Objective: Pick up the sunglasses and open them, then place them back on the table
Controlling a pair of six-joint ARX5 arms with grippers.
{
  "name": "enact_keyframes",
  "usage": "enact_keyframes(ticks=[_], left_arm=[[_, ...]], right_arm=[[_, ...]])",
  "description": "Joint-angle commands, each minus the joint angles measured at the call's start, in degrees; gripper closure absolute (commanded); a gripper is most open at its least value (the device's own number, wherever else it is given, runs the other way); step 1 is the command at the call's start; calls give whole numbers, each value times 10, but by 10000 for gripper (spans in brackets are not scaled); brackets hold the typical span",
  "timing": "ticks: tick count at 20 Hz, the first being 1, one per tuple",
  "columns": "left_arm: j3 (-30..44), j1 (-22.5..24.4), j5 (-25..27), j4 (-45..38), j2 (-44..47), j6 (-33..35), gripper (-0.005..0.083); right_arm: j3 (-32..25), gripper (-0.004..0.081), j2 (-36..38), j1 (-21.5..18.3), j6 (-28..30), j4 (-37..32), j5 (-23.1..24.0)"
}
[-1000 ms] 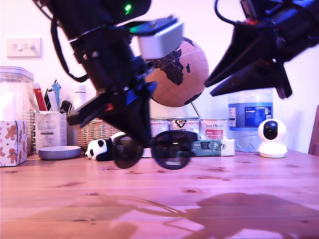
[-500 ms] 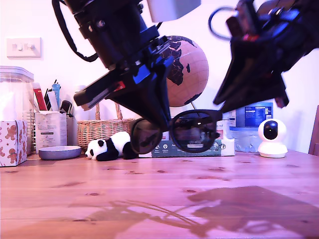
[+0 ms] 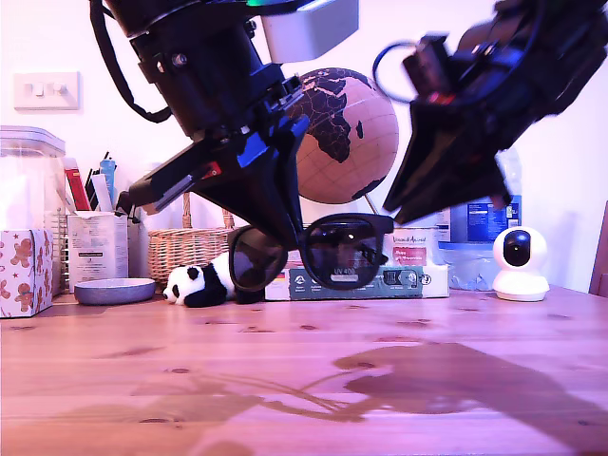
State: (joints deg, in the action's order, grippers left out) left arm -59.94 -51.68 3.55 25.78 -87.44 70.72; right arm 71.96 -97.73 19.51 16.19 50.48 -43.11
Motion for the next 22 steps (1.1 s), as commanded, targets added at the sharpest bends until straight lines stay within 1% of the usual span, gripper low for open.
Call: enact_keyframes(ticks=[1, 5, 9, 12, 13, 22], left_arm=[[14, -4, -1, -2, 4, 3, 793], [14, -6, -6, -1, 4, 3, 793], [14, -10, -10, -1, 4, 3, 793], [14, -12, -10, -2, 4, 3, 793], [14, -14, -10, -2, 4, 3, 793], [14, -24, -7, -6, 4, 3, 793]], right_arm=[[14, 643, -5, 13, 6, 3, -5], [29, 643, -6, 30, 19, 13, -4], [30, 643, -6, 49, 19, 13, 3], [30, 643, -6, 61, 23, 12, 26], [30, 643, -6, 64, 23, 12, 33], [30, 644, -7, 68, 23, 10, 33]])
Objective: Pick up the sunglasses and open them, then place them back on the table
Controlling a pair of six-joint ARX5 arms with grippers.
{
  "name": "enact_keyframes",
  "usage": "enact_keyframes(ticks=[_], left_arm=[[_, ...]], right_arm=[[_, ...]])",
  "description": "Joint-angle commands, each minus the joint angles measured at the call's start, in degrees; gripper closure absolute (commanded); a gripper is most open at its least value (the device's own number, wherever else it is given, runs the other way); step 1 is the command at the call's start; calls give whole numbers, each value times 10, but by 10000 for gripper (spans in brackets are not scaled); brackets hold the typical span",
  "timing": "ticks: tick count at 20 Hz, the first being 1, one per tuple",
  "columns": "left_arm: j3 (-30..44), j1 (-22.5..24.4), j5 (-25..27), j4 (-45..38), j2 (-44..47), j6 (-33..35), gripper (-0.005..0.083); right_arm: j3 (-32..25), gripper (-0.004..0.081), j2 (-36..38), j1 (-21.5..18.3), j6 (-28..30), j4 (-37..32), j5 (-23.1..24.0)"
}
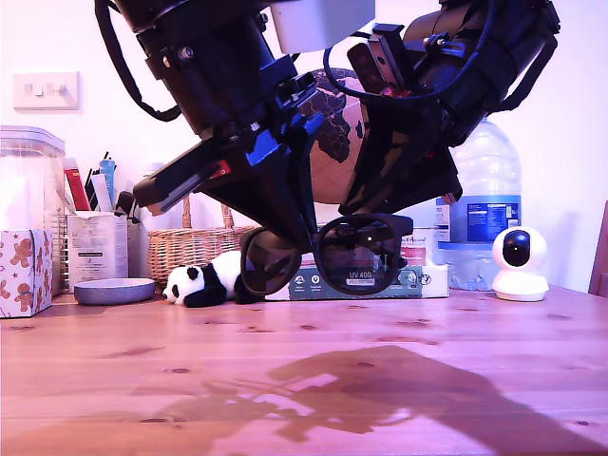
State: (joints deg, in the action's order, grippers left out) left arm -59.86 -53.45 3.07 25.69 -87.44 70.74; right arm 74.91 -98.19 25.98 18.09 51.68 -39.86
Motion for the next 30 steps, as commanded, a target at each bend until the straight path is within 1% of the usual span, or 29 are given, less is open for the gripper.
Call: enact_keyframes(ticks=[1, 3, 6, 12, 13, 15, 18, 20, 22, 25, 30], left_arm=[[14, -6, -1, -7, 4, 3, 793], [14, -7, 0, -11, 4, 3, 793], [14, -7, 4, -13, 4, 3, 793], [14, -7, 4, -13, 4, 3, 793], [14, -7, 4, -13, 4, 3, 793], [14, -7, 4, -13, 4, 3, 793], [14, -7, 4, -13, 4, 3, 793], [14, -7, 4, -13, 4, 3, 793], [14, -7, 4, -13, 4, 2, 793], [14, -7, 4, -13, 4, 2, 793], [14, -7, 4, -13, 4, 2, 793]], right_arm=[[0, 644, -4, 6, 3, -2, 4], [0, 644, -7, 10, 3, -5, 20], [0, 644, -15, 17, 3, -8, 23], [0, 645, -27, 19, 3, -9, 30], [0, 646, -27, 19, 3, -8, 35], [0, 646, -27, 19, 3, -9, 60], [0, 646, -27, 19, 3, -12, 70], [0, 646, -27, 19, 3, -12, 90], [0, 646, -27, 18, 3, -12, 94], [0, 646, -27, 16, 3, -12, 120], [0, 646, -27, 15, 1, -11, 129]])
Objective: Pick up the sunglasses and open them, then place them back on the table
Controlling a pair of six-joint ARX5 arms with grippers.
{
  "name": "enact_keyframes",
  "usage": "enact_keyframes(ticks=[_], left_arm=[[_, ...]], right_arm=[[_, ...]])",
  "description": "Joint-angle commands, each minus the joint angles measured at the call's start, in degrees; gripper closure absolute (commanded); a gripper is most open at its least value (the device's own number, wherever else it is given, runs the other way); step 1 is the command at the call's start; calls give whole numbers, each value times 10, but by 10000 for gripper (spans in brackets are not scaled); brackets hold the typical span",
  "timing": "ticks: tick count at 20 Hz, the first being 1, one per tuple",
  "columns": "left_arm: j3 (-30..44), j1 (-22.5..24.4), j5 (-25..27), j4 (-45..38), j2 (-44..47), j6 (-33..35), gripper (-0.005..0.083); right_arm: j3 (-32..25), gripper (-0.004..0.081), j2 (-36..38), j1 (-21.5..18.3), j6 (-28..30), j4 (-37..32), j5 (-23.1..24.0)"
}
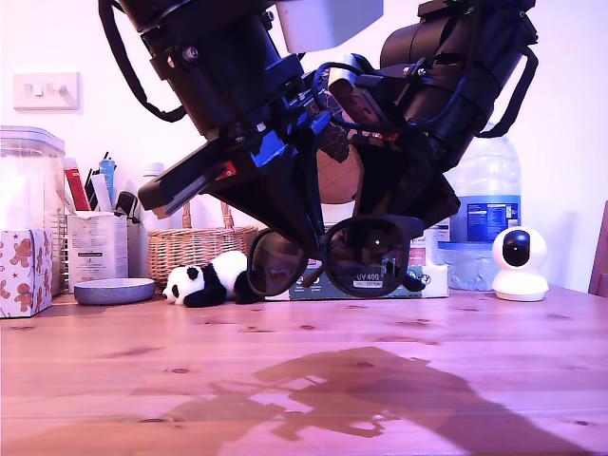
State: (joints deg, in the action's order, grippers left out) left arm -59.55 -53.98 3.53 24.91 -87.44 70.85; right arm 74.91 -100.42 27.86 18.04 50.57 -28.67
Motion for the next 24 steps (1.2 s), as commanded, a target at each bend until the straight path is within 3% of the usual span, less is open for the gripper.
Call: enact_keyframes(ticks=[1, 12, 18, 24], left_arm=[[10, -2, 0, -5, 4, 1, 793], [10, -2, 0, -5, 4, 1, 793], [10, -2, 0, -5, 4, -3, 793], [10, 0, 0, -5, 4, -4, 793]], right_arm=[[0, 646, -5, -6, 1, 1, 24], [0, 646, -5, -30, -18, 2, 106], [6, 637, -5, -31, -31, -5, 111], [28, 575, -5, -31, -33, 0, 86]])
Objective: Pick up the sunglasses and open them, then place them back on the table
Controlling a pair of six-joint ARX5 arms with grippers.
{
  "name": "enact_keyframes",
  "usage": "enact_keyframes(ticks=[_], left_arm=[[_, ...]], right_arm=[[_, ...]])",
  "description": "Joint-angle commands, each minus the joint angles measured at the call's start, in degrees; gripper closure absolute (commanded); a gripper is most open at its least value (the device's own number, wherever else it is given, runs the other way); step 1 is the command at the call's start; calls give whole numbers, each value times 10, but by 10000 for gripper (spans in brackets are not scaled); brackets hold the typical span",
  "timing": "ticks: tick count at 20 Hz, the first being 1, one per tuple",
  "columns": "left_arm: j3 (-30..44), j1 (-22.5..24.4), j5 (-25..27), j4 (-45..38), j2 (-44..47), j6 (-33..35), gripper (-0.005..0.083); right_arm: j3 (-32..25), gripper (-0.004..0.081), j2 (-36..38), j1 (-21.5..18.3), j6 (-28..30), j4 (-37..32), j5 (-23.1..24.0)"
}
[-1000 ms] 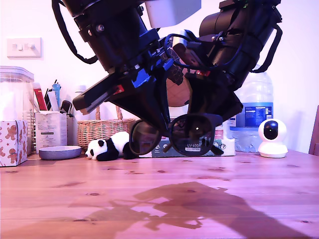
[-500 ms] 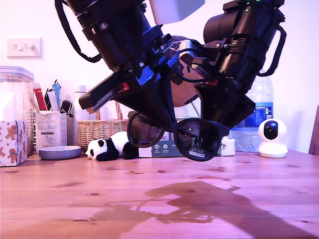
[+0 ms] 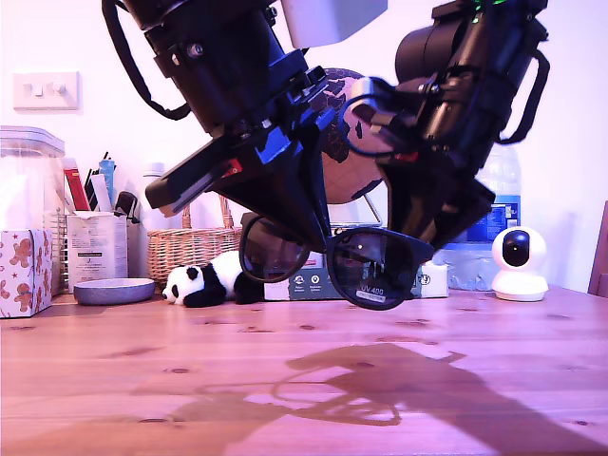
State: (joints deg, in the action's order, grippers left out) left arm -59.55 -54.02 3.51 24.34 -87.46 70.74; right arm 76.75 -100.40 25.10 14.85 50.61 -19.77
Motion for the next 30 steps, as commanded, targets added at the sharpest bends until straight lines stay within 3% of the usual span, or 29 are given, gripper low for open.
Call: enact_keyframes(ticks=[1, 10, 21, 24, 30], left_arm=[[10, 1, 0, 1, 5, -3, 793], [10, 11, -5, -7, 5, -15, 793], [10, 10, -2, -7, 5, -13, 793], [10, 10, 0, -8, 5, -13, 793], [10, 10, 3, -8, 5, -13, 793]], right_arm=[[10, 565, -5, -4, -2, -1, -8], [10, 550, -5, 3, -70, 11, -27], [10, 550, -5, 11, -120, -44, -21], [10, 475, -5, 11, -119, -46, -7], [10, 446, -7, 12, -133, -51, -5]])
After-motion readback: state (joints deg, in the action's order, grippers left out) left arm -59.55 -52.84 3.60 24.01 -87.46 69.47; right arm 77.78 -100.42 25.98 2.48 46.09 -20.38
